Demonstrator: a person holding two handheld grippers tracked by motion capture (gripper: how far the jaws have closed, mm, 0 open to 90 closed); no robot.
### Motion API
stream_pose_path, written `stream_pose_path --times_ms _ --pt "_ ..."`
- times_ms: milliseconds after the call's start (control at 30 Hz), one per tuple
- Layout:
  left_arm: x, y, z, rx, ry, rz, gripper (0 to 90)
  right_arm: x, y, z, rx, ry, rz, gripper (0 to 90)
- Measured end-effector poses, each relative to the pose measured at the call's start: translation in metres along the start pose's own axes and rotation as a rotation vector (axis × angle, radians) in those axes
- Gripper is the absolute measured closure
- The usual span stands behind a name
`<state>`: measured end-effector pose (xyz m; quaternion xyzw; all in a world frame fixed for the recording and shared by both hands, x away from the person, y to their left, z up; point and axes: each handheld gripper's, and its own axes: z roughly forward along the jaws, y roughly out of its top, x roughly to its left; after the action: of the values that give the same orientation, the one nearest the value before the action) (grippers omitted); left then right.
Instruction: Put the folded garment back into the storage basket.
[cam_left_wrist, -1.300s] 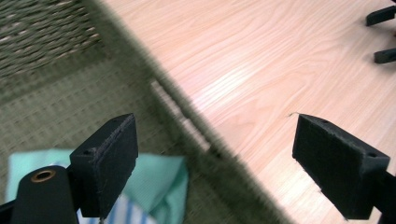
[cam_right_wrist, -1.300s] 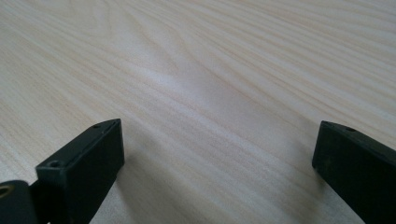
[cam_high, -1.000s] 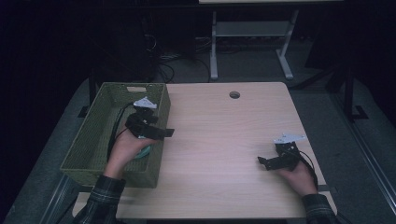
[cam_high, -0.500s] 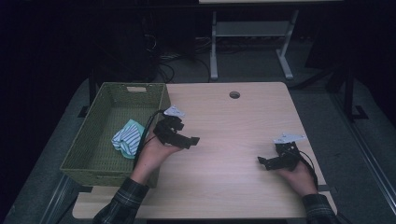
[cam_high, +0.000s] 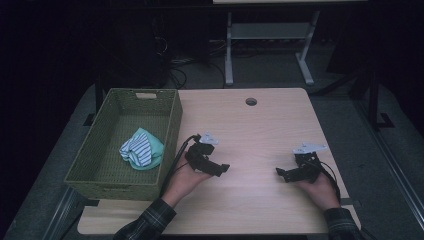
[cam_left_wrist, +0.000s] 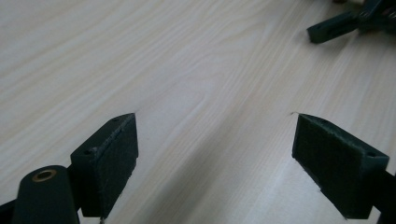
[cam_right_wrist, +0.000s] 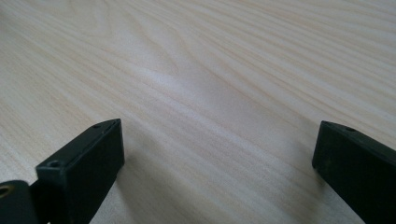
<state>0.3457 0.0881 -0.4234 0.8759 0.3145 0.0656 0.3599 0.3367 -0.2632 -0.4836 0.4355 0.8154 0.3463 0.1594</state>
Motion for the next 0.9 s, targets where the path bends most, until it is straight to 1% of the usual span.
stream_pose_path --times_ms 100,200,267,367,533,567,700,800,900 --pt "0.001 -0.008 0.011 0.005 0.011 0.005 13.8 0.0 0.0 0.0 -0.001 0.001 -0.002 1.8" --pt "0.003 -0.014 0.017 0.011 0.031 0.015 13.8 0.0 0.0 0.0 -0.002 0.001 -0.005 1.8" --pt "0.004 -0.018 0.02 0.021 0.028 0.007 13.5 0.0 0.0 0.0 -0.003 0.0 -0.006 1.8" --pt "0.006 -0.022 0.024 0.034 0.027 0.009 13.4 0.0 0.0 0.0 -0.002 0.001 -0.003 1.8" --pt "0.006 -0.026 0.031 0.064 0.033 0.027 13.4 0.0 0.0 0.0 -0.002 0.0 -0.002 1.8" --pt "0.005 -0.027 0.033 0.064 0.041 0.038 13.0 0.0 0.0 0.0 -0.002 0.0 -0.003 1.8" --pt "0.004 -0.028 0.034 0.065 0.056 0.049 12.9 0.0 0.0 0.0 -0.002 0.0 -0.003 1.8" --pt "0.002 -0.028 0.034 0.076 0.071 0.08 12.8 0.0 0.0 0.0 -0.002 0.0 -0.002 1.8" --pt "0.001 -0.028 0.034 0.08 0.08 0.085 12.6 0.0 0.0 0.0 -0.002 0.0 -0.003 1.8"
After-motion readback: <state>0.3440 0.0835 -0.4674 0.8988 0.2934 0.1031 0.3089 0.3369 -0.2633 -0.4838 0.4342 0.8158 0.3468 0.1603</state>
